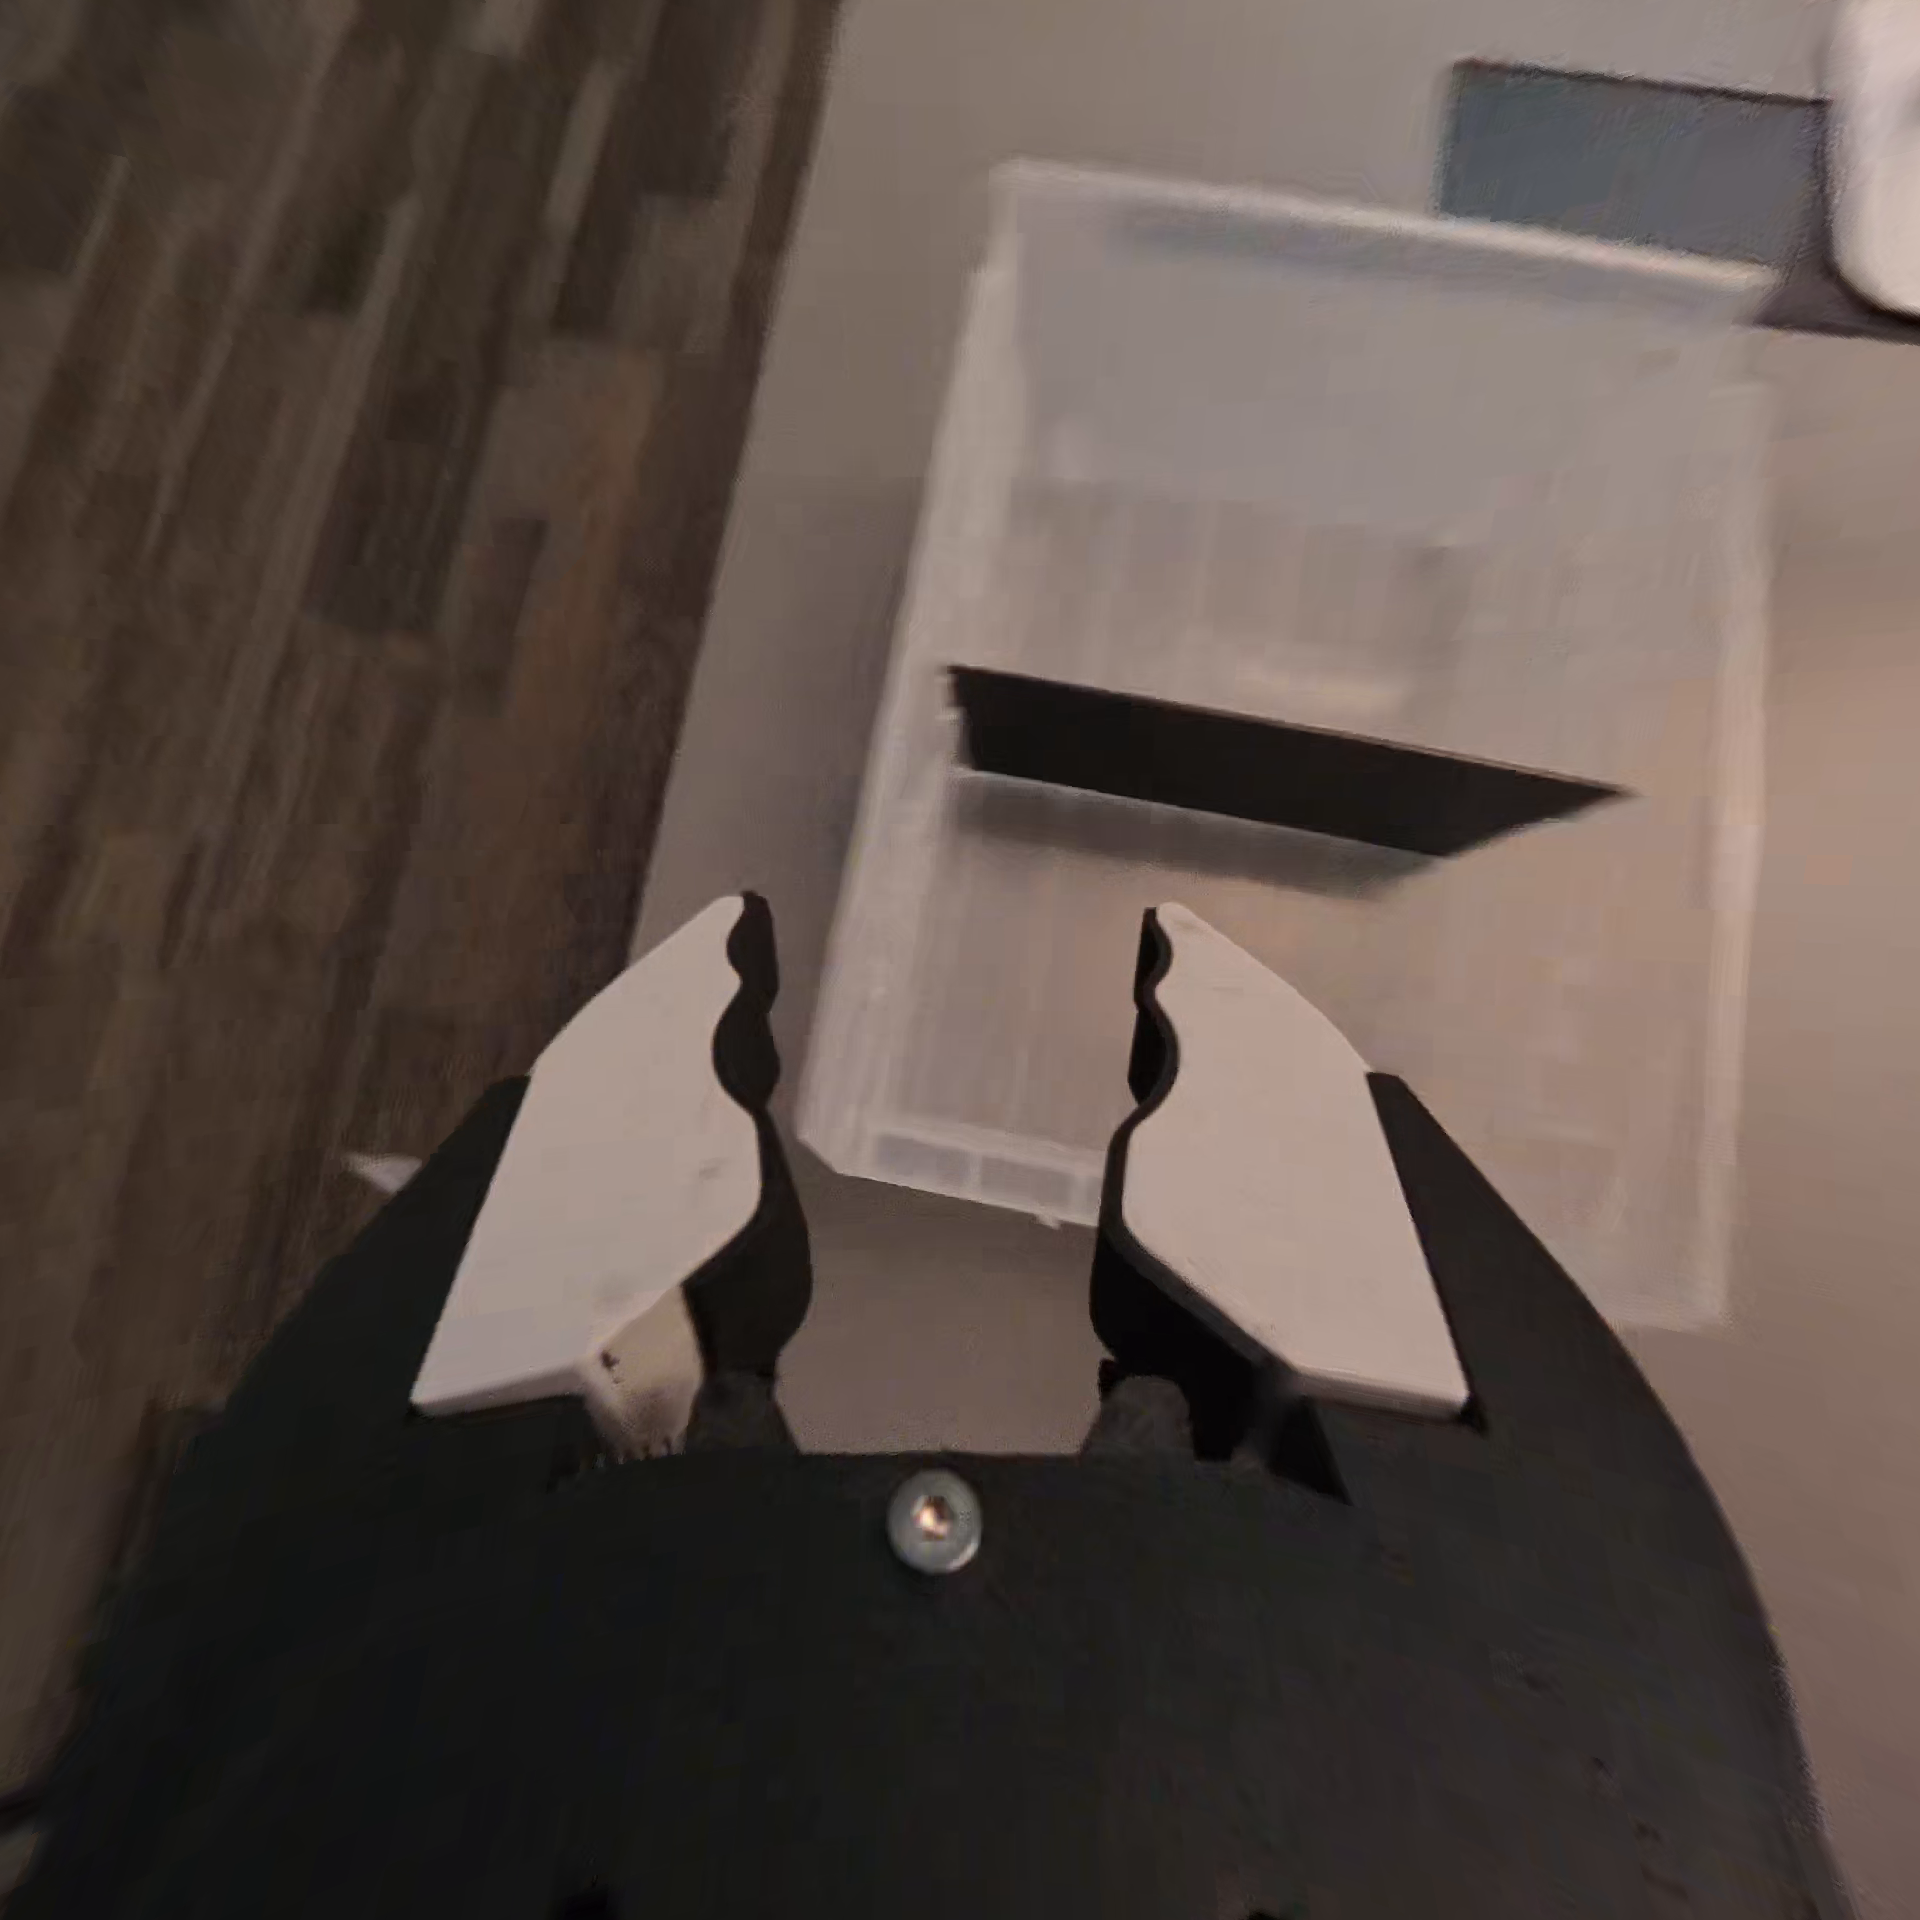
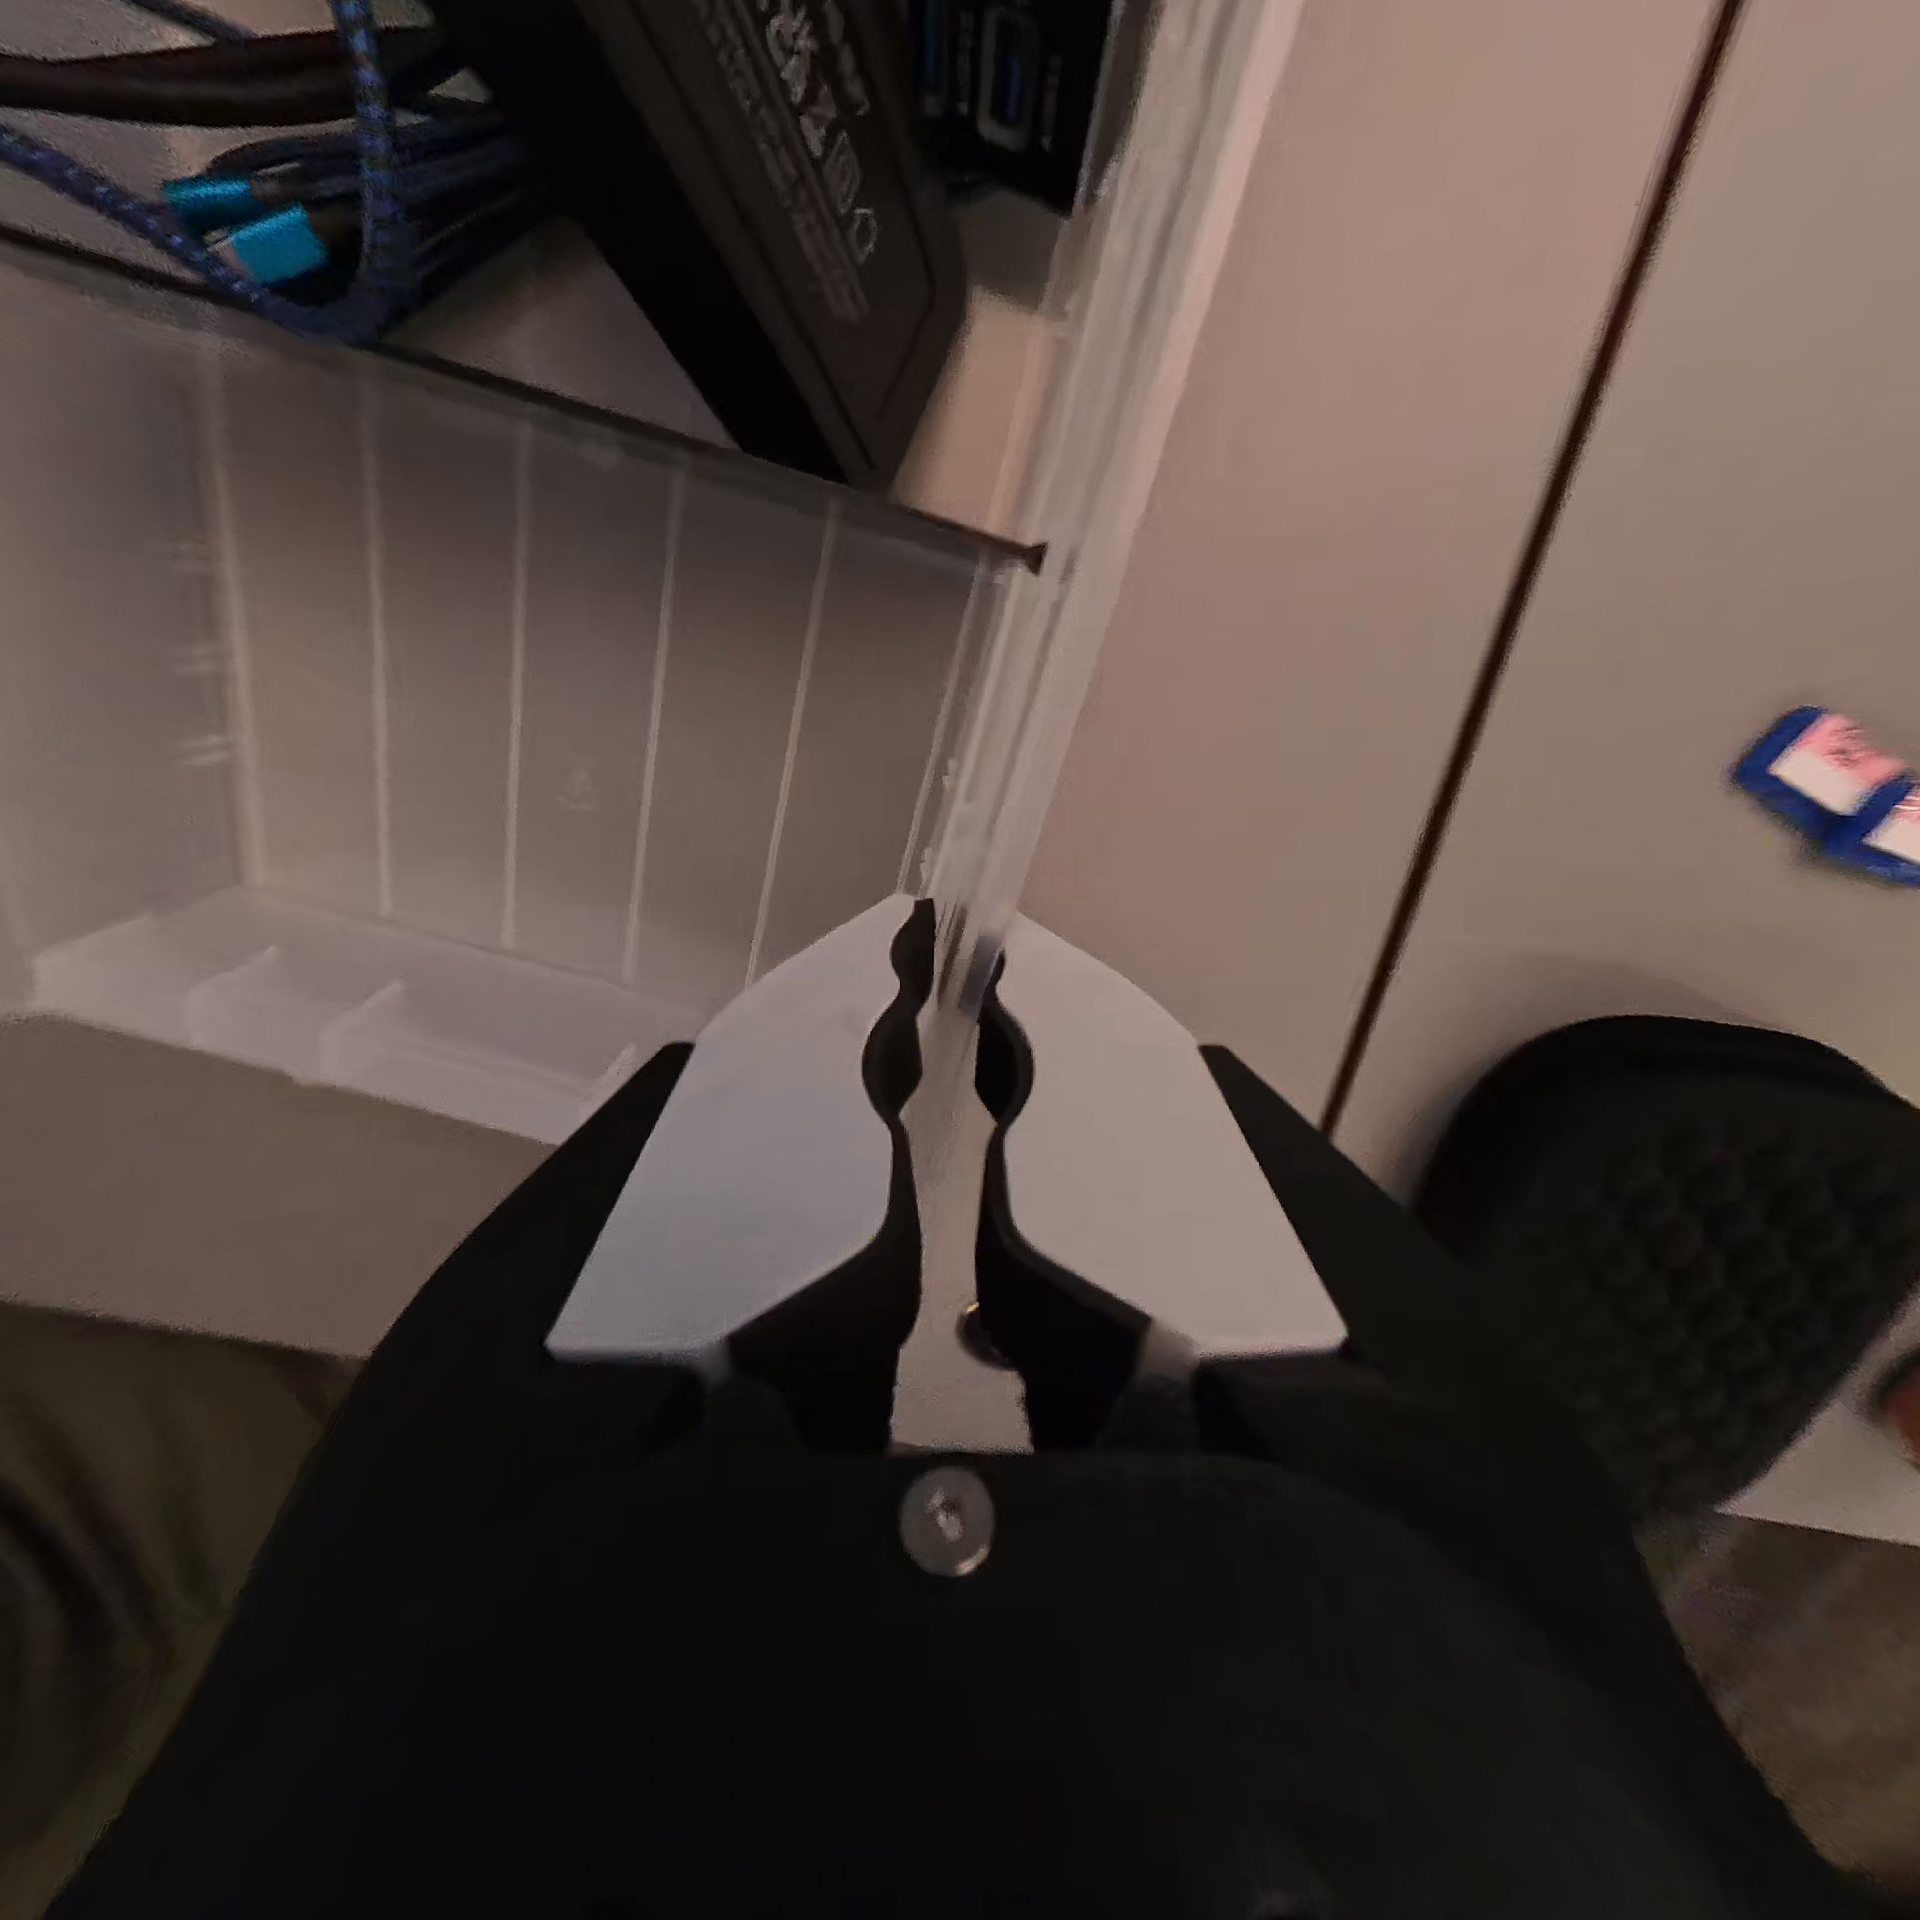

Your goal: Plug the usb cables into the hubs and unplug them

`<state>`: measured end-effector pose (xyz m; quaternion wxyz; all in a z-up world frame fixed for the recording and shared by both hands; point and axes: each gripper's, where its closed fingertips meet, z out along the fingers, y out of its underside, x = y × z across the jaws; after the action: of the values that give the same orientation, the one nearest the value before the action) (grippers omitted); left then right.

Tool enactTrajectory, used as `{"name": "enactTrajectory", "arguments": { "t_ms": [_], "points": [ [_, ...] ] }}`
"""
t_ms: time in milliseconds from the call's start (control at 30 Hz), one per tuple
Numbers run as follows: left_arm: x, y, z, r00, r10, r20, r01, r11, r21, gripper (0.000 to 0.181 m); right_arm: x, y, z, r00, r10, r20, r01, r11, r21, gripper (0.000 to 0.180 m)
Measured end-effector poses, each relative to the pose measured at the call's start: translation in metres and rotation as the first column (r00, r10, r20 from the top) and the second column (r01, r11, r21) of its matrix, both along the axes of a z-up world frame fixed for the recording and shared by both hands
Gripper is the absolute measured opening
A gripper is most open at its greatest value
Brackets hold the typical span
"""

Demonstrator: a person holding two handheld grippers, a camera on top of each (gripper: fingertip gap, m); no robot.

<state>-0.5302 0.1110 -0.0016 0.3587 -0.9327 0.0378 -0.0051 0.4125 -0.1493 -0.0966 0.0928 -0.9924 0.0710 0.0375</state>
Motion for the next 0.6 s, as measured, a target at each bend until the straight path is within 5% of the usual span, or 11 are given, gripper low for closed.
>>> {"name": "enactTrajectory", "arguments": {
  "t_ms": [33,300,600],
  "points": [
    [-0.009,0.005,-0.011,0.999,0.008,0.031,-0.008,1.000,-0.020,0.063,-0.004,0.000,0.000,1.000,-0.007,-0.019,0.007,1.000,-0.006,0.006],
    [-0.012,0.013,-0.072,0.989,-0.072,0.130,0.098,0.974,-0.205,0.060,-0.031,0.006,0.001,1.000,-0.031,-0.001,0.030,0.999,-0.023,0.006],
    [0.022,0.006,-0.101,0.966,-0.202,0.161,0.249,0.895,-0.371,0.006,-0.094,0.039,0.001,1.000,-0.004,0.008,0.004,1.000,-0.014,0.006]
  ]
}}
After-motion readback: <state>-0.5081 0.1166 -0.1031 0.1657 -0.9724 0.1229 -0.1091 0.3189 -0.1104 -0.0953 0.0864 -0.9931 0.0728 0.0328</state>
